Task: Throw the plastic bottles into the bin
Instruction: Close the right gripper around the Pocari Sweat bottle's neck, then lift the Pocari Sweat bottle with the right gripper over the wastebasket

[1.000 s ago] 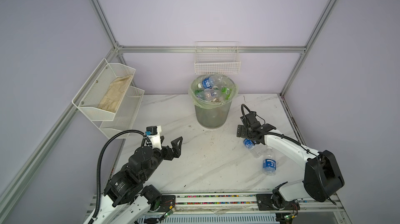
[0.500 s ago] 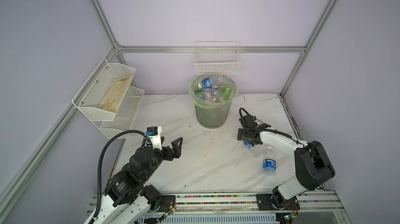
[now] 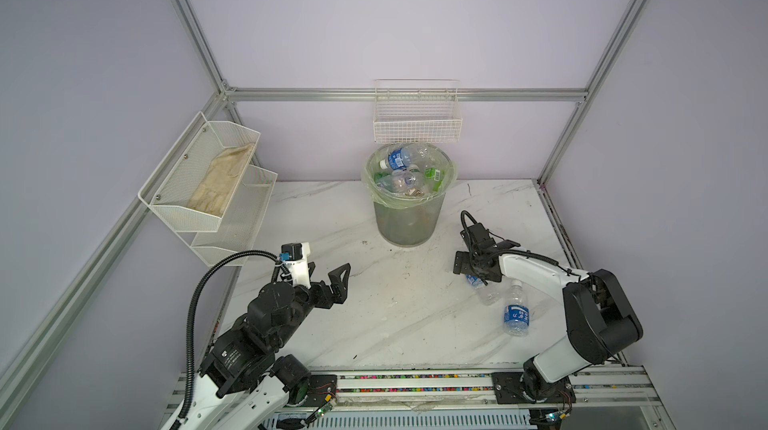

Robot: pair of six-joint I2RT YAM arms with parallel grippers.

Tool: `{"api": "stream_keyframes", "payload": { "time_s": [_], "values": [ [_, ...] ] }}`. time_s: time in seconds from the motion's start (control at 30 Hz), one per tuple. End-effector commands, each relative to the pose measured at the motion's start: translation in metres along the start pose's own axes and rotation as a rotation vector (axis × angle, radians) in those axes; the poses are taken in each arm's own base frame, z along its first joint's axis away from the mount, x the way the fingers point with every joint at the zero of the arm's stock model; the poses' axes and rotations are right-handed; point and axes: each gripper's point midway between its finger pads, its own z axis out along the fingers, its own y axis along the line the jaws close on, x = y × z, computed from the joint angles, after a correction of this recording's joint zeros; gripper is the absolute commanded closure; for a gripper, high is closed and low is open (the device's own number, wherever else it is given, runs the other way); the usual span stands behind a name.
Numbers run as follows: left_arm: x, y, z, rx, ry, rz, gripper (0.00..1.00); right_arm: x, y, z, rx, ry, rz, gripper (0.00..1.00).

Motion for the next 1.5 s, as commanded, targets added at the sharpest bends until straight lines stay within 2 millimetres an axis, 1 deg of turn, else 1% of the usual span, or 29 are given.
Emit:
{"api": "stream_keyframes", "payload": {
  "time_s": [0.0,0.17,0.33,0.47,0.6,0.63,0.7,0.77,0.8,0.9,0.93,1.03,1.13,1.17,1.37,1.47],
  "values": [
    [0.007,0.001,0.006,0.004,-0.004,-0.018,0.00,0.000,0.011,-0.005,-0.080,0.004,0.025,0.05],
    [0.007,0.002,0.006,0.003,-0.007,-0.018,0.00,0.010,0.017,0.000,-0.126,0.033,0.025,0.10],
    [0.006,0.003,0.006,-0.003,-0.009,-0.018,0.00,0.019,0.021,0.006,-0.158,0.059,0.027,0.18],
    [0.006,0.002,0.006,-0.004,-0.010,-0.020,0.00,0.023,0.024,0.007,-0.181,0.070,0.022,0.29],
    [0.006,0.002,0.006,-0.003,-0.009,-0.019,0.00,0.020,0.026,0.003,-0.196,0.059,0.020,0.37],
    [0.006,0.003,0.006,-0.005,-0.009,-0.019,0.00,0.019,0.027,0.001,-0.202,0.055,0.018,0.40],
    [0.006,0.003,0.006,-0.007,-0.009,-0.018,0.00,0.018,0.031,-0.002,-0.227,0.054,0.009,0.50],
    [0.006,0.003,0.006,-0.005,-0.010,-0.021,0.00,0.017,0.036,-0.006,-0.257,0.050,-0.001,0.64],
    [0.006,0.003,0.006,-0.006,-0.010,-0.021,0.00,0.016,0.038,-0.008,-0.272,0.048,-0.007,0.73],
    [0.006,0.003,0.006,-0.007,-0.010,-0.021,0.00,0.012,0.049,-0.019,-0.340,0.030,-0.021,0.96],
    [0.005,0.003,0.006,-0.006,-0.012,-0.022,0.00,0.010,0.053,-0.024,-0.370,0.022,-0.022,1.00],
    [0.005,0.003,0.006,-0.007,-0.013,-0.021,0.00,0.004,0.068,-0.045,-0.476,-0.007,-0.039,1.00],
    [0.005,0.003,0.006,-0.009,-0.012,-0.020,0.00,-0.008,0.079,-0.067,-0.549,-0.053,-0.047,1.00],
    [0.004,0.002,0.006,-0.007,-0.013,-0.020,0.00,-0.014,0.081,-0.078,-0.572,-0.078,-0.048,1.00],
    [0.005,0.002,0.008,-0.006,-0.010,-0.019,0.00,-0.044,0.086,-0.124,-0.604,-0.194,-0.066,1.00],
    [0.003,0.002,0.008,-0.006,-0.014,-0.019,0.00,-0.061,0.087,-0.154,-0.632,-0.281,-0.067,1.00]
  ]
}}
